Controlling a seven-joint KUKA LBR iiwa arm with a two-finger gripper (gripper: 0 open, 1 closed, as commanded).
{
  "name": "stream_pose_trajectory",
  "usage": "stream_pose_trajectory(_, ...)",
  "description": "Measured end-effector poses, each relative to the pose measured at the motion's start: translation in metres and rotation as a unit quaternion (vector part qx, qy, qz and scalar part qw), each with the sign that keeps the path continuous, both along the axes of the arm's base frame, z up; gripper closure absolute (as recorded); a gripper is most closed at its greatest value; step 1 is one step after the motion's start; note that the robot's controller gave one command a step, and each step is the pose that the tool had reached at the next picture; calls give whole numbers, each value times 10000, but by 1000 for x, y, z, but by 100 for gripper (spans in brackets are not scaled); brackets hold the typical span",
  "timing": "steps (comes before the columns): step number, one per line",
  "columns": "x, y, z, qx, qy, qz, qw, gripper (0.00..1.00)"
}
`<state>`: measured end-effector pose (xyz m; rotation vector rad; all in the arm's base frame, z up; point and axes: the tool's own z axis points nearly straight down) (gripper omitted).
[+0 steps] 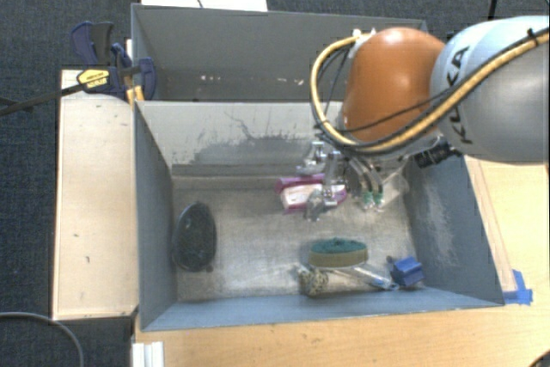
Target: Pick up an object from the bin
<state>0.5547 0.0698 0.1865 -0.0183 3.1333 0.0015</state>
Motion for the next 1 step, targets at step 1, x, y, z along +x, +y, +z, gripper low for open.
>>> stream_pose_trajectory(1, -1, -5, 133, -2, -14, 130, 9999, 100)
